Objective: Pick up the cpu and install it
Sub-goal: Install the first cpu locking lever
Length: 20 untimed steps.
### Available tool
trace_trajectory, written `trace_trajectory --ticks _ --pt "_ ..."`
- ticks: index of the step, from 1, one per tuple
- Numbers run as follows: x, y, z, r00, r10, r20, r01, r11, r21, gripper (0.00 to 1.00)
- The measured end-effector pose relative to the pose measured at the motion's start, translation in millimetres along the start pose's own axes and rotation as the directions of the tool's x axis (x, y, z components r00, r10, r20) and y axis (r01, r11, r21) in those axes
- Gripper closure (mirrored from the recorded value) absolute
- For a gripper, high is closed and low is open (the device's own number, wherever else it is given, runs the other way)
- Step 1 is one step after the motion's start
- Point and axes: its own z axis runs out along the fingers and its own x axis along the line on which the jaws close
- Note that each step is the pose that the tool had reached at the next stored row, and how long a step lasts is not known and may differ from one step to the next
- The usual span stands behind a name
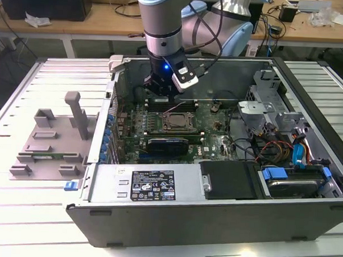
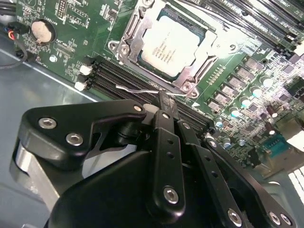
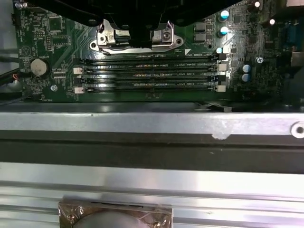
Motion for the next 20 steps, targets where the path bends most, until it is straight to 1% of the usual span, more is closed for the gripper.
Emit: trace_trajectory --ticks 4,7,14,20 --pt "-2.6 -0.6 4.7 1.0000 0.008 0.0013 -0.008 1.0000 0.0009 0.89" --pt "-7.4 -1.2 9.5 0.9998 0.017 0.0026 -0.017 0.9998 0.0016 0.89" --pt "-13.5 -1.8 15.5 0.9998 0.021 0.0030 -0.021 0.9998 0.0017 0.89" --pt "-14.7 -0.2 18.2 0.9998 0.021 0.0031 -0.021 0.9998 0.0017 0.89"
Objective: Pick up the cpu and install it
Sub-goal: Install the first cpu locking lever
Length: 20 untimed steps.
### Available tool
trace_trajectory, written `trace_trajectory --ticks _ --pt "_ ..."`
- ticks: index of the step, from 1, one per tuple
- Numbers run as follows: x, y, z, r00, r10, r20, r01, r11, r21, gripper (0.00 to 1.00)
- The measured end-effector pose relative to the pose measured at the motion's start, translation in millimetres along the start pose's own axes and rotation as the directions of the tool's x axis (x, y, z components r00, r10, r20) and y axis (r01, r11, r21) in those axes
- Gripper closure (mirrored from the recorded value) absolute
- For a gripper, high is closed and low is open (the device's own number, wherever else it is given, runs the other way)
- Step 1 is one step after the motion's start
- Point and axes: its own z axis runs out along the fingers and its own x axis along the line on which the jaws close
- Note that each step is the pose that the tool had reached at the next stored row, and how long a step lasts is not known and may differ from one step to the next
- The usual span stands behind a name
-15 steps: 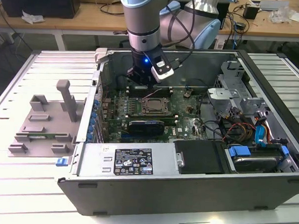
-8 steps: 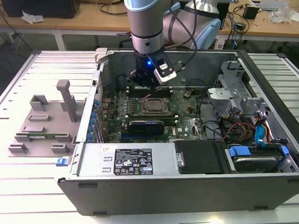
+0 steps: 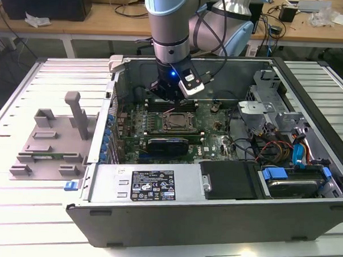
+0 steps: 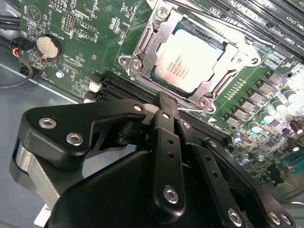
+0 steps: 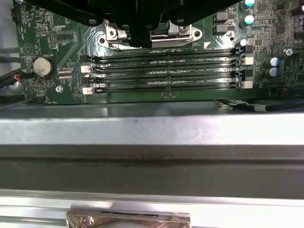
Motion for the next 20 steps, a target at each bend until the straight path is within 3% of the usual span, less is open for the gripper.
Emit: trace_trajectory --ticks 7,9,11,13,15,20 --pt "0.2 8.2 6.1 1.0000 0.000 0.0003 0.000 1.0000 -0.0002 0.89" --pt "0.6 8.4 9.0 1.0000 -0.001 0.0051 0.001 1.0000 -0.0001 0.89" --pt "0.9 8.7 10.8 0.9999 -0.002 0.0144 0.002 1.0000 0.0006 0.89" --pt "1.3 9.1 12.3 0.9994 -0.005 0.0342 0.005 1.0000 0.0015 0.89" --pt "2.4 9.6 13.5 0.9989 -0.005 0.0470 0.005 1.0000 0.0011 0.89" --pt "4.3 12.4 14.8 0.9982 0.009 0.0600 -0.009 1.0000 0.0027 0.89"
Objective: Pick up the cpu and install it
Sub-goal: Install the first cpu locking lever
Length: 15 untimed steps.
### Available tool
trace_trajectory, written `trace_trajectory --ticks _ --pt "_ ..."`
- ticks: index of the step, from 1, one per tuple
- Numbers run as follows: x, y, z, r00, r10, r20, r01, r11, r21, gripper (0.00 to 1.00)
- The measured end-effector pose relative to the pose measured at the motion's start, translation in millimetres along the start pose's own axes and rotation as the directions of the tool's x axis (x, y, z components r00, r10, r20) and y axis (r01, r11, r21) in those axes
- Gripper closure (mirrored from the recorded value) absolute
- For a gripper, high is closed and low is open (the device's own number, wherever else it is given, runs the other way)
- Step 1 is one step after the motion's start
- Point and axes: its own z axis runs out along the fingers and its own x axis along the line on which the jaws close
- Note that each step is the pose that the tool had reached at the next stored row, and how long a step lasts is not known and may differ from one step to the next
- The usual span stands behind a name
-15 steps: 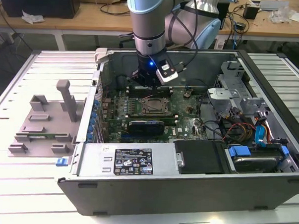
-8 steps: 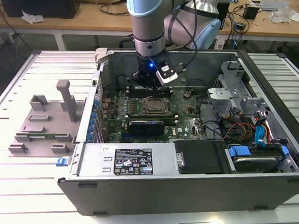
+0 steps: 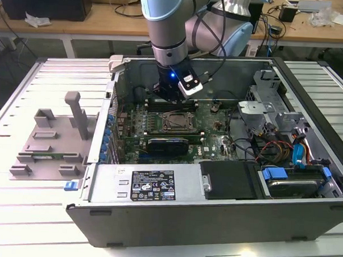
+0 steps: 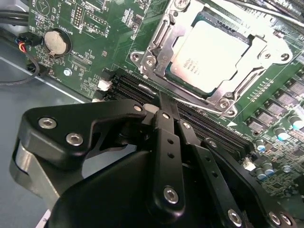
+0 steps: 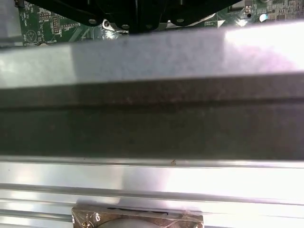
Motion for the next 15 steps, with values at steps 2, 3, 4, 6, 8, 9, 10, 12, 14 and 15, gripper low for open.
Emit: trace_trajectory --ticks 2,3,4,6,8,9,10,12,14,15 --pt "1.4 0.8 0.4 1.0000 0.007 0.0046 -0.007 1.0000 0.0010 0.89" --pt "2.4 0.8 0.9 0.9999 0.014 0.0074 -0.014 0.9999 0.0022 0.89" --pt "3.1 0.7 1.4 0.9997 0.022 0.0089 -0.022 0.9997 0.0036 0.89" --pt "3.8 0.6 2.1 0.9994 0.034 0.0110 -0.034 0.9994 0.0058 0.89" --pt "5.0 0.3 3.4 0.9986 0.051 0.0149 -0.052 0.9986 0.0088 0.89" --pt "5.7 0.2 3.9 0.9981 0.060 0.0166 -0.060 0.9981 0.0103 0.89" --pt "6.0 0.2 4.2 0.9978 0.065 0.0177 -0.065 0.9978 0.0111 0.89" --pt "6.4 0.0 5.1 0.9969 0.076 0.0201 -0.076 0.9970 0.0130 0.89" --pt "6.6 -0.1 6.4 0.9956 0.091 0.0229 -0.091 0.9957 0.0157 0.89" --pt "6.8 -0.2 6.9 0.9950 0.097 0.0239 -0.097 0.9951 0.0169 0.89"
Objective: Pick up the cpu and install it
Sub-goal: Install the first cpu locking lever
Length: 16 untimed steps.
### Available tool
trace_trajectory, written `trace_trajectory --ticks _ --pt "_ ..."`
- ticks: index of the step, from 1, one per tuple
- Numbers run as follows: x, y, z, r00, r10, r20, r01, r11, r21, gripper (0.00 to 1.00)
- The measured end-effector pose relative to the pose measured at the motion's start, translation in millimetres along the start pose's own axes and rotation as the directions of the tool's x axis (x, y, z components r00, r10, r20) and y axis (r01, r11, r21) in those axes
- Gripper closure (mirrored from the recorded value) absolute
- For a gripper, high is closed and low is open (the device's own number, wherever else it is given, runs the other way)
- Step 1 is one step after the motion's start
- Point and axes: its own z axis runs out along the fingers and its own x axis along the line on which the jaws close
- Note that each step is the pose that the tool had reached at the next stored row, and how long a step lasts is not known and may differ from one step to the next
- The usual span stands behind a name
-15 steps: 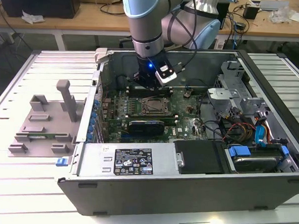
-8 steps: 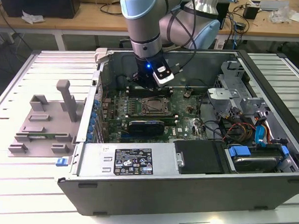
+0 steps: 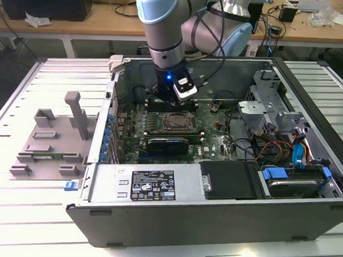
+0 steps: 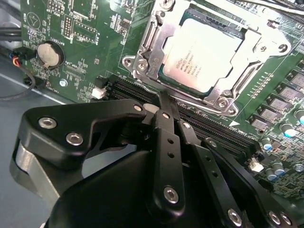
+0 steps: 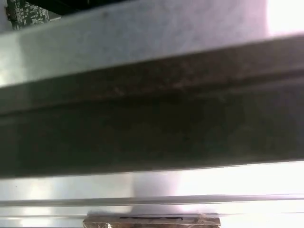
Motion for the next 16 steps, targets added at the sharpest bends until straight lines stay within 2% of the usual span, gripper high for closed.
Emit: trace_trajectory --ticks 4,6,10,13,15,16 --pt "0.3 -0.3 1.9 0.9995 0.033 0.0049 -0.033 0.9994 0.0062 0.89" --pt "-0.3 -0.2 2.2 0.9994 0.034 0.0045 -0.034 0.9994 0.0043 0.89" --pt "-7.6 0.7 4.0 0.9994 0.033 0.0044 -0.033 0.9994 0.0038 0.89" --pt "-8.3 0.9 4.2 0.9994 0.034 0.0044 -0.034 0.9994 0.0024 0.89" --pt "-8.3 0.8 4.2 0.9994 0.035 0.0043 -0.035 0.9994 -0.0047 0.89" --pt "-8.3 0.9 4.2 0.9994 0.035 0.0042 -0.035 0.9994 -0.0055 0.89"
